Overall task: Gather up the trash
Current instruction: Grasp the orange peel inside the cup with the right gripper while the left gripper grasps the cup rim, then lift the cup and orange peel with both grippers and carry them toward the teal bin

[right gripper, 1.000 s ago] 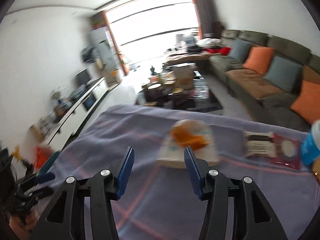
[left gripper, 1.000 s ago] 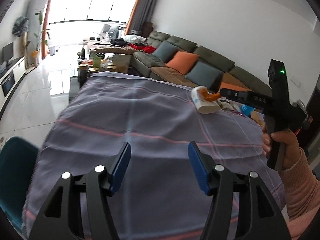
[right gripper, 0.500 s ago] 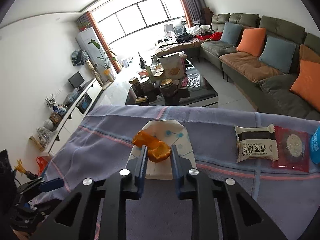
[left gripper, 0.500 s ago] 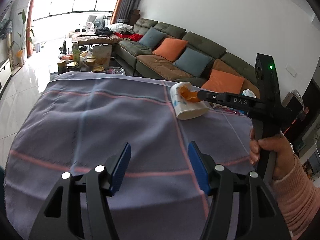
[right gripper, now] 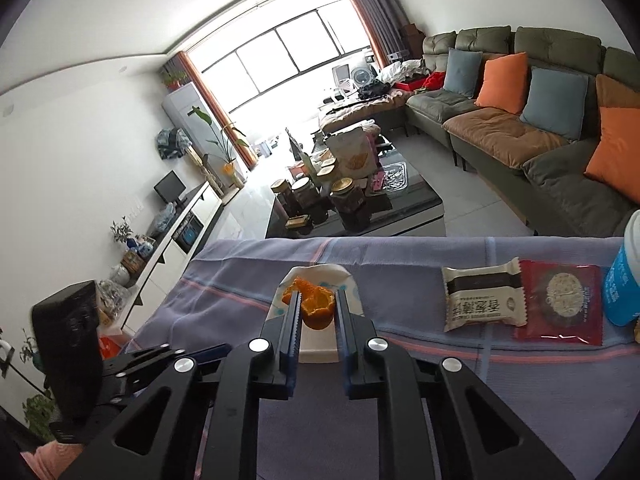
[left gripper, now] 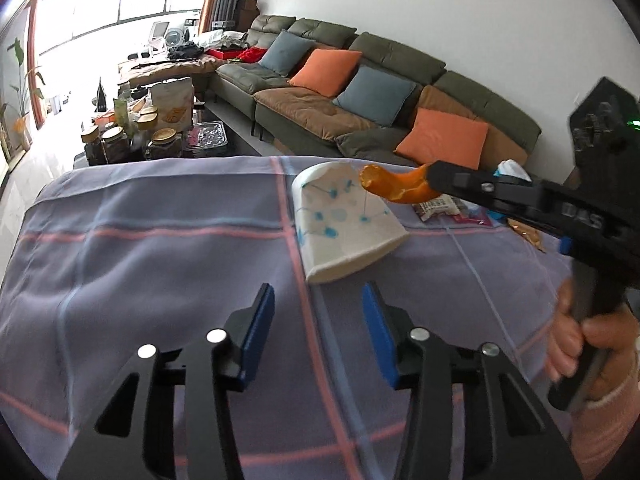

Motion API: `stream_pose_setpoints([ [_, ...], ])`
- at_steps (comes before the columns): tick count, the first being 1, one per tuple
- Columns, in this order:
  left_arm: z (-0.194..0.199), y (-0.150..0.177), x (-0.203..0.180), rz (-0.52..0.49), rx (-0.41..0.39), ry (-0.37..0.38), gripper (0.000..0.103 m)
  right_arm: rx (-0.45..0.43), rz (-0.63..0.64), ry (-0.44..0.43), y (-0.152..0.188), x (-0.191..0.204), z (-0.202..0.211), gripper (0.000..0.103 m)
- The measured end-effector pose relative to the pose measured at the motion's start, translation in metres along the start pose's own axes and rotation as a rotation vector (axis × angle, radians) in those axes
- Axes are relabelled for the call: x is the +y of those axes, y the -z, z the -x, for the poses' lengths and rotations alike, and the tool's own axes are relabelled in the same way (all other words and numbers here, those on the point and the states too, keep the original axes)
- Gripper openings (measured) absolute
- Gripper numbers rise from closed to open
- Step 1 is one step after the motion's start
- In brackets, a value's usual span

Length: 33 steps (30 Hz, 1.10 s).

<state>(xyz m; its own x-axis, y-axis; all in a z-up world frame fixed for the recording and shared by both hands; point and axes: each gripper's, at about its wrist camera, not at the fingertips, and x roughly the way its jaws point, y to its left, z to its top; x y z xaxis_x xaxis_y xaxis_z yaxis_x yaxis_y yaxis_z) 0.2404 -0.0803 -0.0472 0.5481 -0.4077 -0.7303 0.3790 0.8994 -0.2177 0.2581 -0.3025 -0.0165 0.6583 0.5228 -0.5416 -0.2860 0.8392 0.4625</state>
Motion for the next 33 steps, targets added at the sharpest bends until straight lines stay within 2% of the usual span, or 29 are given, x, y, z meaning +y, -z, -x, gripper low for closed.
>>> stream_pose_setpoints([
  [2, -0.01, -0.008, -0.003, 0.003, 0.016, -0.006, 0.041, -0.003, -0.013, -0.004, -0.001, -0.004, 0.0, 0.016],
  [10, -0.032, -0.019, -0.006, -0.012, 0.042, -0.022, 0.021, 0.012, -0.057, -0.024, 0.001, -0.016, -0.008, 0.016],
  [11, -0.032, -0.019, -0.005, -0.011, 0.04, -0.021, 0.014, 0.016, -0.066, -0.029, 0.002, -0.019, -0.01, 0.016],
  [12, -0.032, -0.02, -0.004, -0.012, 0.039, -0.017, 0.012, 0.019, -0.072, -0.032, 0.003, -0.019, -0.01, 0.016],
  [19, -0.022, -0.018, -0.007, -0.03, -0.003, 0.001, 0.009, 0.036, -0.108, -0.056, 0.006, -0.026, -0.014, 0.016],
  [23, -0.01, -0.012, -0.013, -0.054, -0.026, -0.02, 0.008, 0.031, -0.105, -0.077, 0.006, -0.024, -0.009, 0.016],
  [33, 0.049, 0.018, 0.005, -0.007, -0.101, -0.048, 0.007, 0.013, -0.055, -0.161, 0.015, 0.005, 0.017, 0.016],
])
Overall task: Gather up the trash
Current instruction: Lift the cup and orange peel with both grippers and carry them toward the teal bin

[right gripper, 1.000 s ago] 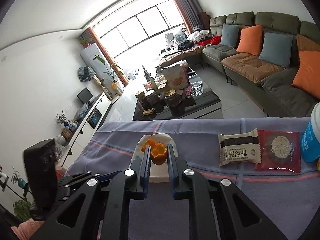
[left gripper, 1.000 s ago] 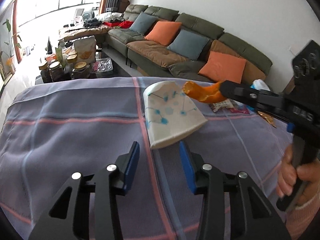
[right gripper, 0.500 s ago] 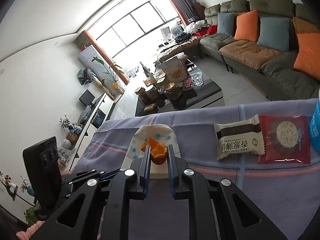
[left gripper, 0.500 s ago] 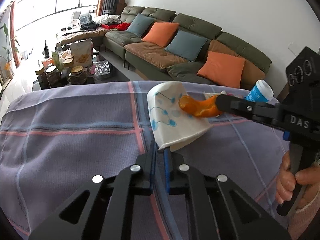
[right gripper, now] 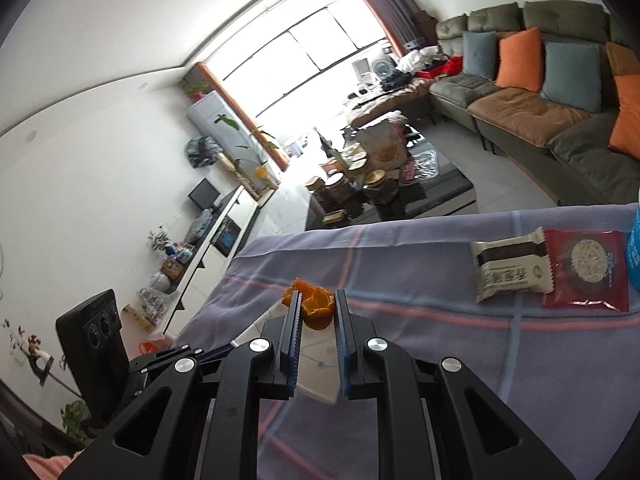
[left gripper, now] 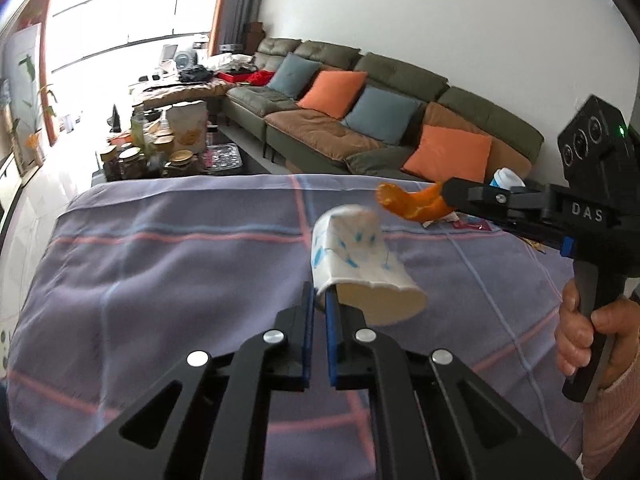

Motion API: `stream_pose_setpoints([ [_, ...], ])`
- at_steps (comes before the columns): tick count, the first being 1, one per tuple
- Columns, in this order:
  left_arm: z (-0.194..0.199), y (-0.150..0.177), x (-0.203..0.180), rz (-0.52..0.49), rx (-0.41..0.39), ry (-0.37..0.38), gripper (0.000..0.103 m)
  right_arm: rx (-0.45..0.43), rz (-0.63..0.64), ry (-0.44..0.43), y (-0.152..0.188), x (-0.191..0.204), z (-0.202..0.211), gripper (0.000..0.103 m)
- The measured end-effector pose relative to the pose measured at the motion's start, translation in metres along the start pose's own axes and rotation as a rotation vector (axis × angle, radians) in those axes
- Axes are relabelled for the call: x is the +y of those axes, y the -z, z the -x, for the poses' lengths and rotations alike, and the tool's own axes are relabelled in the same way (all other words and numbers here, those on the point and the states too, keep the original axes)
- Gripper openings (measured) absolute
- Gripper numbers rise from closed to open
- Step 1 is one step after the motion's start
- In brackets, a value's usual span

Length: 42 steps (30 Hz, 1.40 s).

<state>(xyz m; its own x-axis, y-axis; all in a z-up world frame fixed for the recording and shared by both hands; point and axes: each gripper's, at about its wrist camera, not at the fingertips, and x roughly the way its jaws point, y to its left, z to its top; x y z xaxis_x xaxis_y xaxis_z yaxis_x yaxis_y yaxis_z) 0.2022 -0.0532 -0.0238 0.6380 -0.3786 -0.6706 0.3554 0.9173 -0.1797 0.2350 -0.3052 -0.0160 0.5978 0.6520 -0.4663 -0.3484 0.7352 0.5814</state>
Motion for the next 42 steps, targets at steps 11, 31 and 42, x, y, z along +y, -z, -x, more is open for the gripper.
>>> stream_pose_setpoints([
  [11, 0.058, 0.052, 0.032, 0.088, -0.018, 0.029, 0.007, 0.047, 0.04, -0.037, 0.031, 0.029, -0.005, 0.016],
  [31, 0.058, 0.075, 0.035, 0.125, 0.007, 0.052, 0.008, 0.119, 0.045, -0.03, 0.058, 0.044, -0.026, 0.016],
  [42, 0.104, 0.084, 0.044, 0.141, -0.071, -0.011, 0.007, 0.093, 0.072, -0.075, 0.061, 0.067, -0.018, 0.016],
])
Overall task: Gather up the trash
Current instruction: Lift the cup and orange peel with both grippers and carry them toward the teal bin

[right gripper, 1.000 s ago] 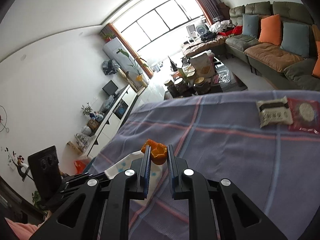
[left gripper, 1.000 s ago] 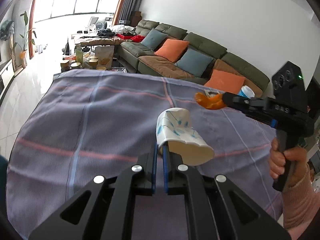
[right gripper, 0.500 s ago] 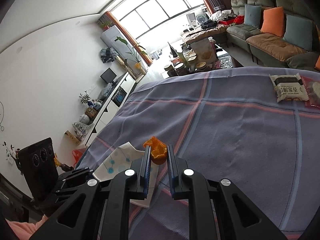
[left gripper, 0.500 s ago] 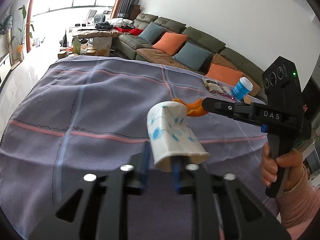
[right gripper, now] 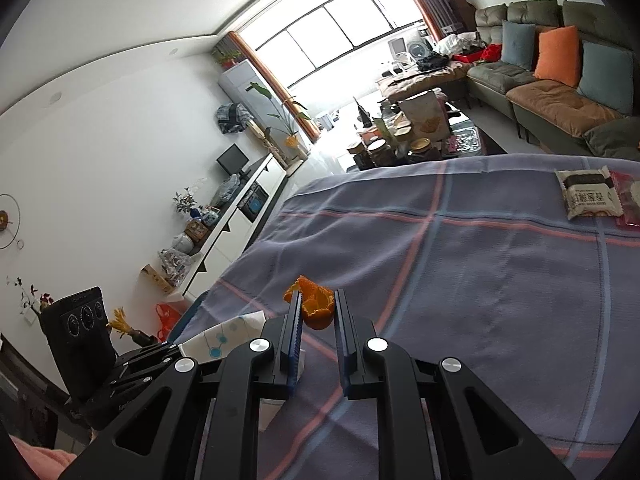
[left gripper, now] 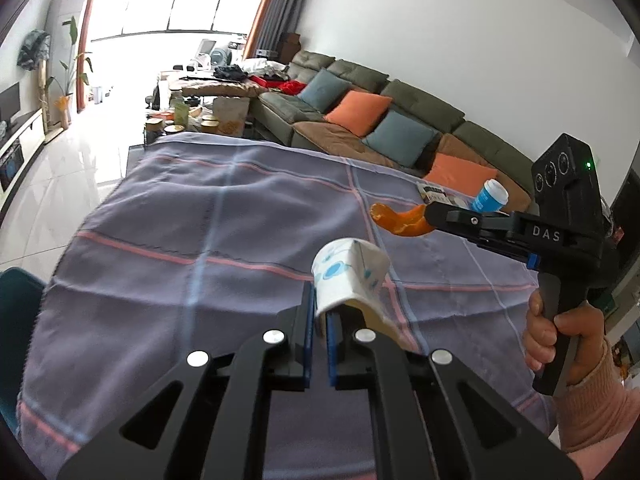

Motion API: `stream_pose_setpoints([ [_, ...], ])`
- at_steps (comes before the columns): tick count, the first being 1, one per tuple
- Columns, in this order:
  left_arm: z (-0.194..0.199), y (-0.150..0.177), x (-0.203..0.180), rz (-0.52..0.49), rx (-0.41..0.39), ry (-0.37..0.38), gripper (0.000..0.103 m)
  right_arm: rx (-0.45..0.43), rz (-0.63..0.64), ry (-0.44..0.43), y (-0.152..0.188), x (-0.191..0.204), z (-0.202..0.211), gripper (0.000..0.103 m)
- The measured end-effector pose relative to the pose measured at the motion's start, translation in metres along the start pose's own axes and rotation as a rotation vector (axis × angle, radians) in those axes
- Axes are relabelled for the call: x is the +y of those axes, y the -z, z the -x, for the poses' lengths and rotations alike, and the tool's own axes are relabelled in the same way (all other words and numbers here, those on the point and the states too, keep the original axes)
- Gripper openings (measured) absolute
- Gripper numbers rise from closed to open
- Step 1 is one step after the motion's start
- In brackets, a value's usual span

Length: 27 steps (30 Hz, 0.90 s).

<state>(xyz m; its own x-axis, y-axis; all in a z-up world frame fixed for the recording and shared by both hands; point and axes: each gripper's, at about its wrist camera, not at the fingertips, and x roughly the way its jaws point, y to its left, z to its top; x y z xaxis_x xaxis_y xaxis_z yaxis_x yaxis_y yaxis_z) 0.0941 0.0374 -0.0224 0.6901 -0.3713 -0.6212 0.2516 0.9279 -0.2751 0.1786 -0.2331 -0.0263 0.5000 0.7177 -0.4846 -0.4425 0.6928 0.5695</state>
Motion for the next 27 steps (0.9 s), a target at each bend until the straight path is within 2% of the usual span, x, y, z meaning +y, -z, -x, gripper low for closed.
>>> stream_pose_setpoints([
  [12, 0.044, 0.013, 0.023, 0.046, -0.053, -0.04, 0.007, 0.027, 0.034, -0.072, 0.01, 0.031, -0.015, 0.016],
  [27, 0.079, 0.025, 0.051, 0.111, -0.088, -0.091, 0.007, 0.066, 0.079, -0.126, 0.018, 0.064, -0.035, 0.016],
])
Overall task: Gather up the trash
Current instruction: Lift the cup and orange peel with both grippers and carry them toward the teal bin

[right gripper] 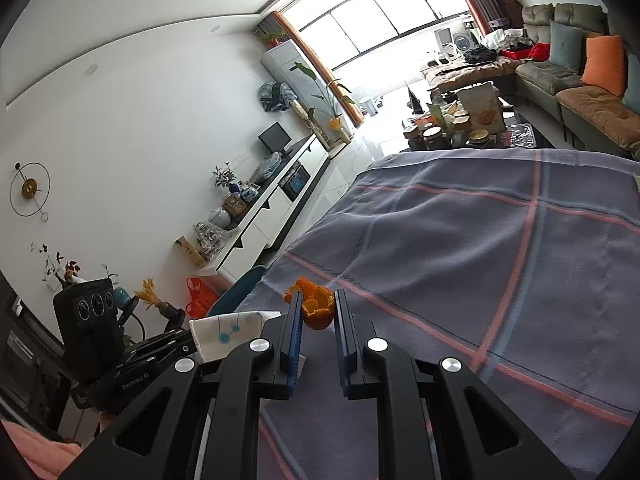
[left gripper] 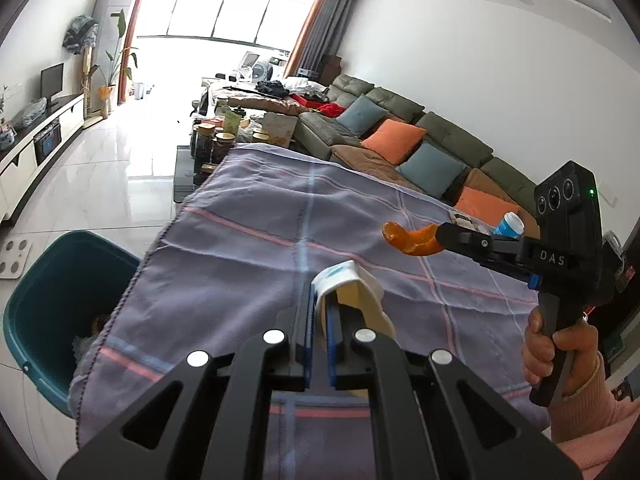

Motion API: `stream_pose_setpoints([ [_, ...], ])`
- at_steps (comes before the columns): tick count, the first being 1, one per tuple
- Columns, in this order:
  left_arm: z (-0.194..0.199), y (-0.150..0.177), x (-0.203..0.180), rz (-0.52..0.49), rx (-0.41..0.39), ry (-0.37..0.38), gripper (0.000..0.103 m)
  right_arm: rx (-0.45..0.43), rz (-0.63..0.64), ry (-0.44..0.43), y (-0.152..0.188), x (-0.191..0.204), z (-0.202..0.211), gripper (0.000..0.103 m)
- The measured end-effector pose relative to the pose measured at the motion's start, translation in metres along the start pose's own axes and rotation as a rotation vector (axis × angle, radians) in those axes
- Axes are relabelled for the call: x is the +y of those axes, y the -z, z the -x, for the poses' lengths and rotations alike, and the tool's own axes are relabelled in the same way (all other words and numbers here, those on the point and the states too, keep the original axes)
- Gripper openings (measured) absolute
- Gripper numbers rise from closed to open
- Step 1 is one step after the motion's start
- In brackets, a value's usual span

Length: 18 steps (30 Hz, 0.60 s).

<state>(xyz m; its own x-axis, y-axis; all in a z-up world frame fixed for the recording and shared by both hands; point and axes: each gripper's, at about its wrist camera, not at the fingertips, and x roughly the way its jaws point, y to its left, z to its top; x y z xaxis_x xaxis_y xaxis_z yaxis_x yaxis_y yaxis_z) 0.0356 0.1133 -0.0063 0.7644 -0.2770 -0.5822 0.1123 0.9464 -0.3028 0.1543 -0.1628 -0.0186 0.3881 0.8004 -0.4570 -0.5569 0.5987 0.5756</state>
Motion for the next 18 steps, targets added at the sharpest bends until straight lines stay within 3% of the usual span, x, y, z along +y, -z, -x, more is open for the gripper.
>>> stream_pose_setpoints([
  [18, 0.038, 0.0, 0.03, 0.047, -0.059, -0.076, 0.007, 0.038, 0.039, -0.056, -0.001, 0.027, -0.026, 0.016],
])
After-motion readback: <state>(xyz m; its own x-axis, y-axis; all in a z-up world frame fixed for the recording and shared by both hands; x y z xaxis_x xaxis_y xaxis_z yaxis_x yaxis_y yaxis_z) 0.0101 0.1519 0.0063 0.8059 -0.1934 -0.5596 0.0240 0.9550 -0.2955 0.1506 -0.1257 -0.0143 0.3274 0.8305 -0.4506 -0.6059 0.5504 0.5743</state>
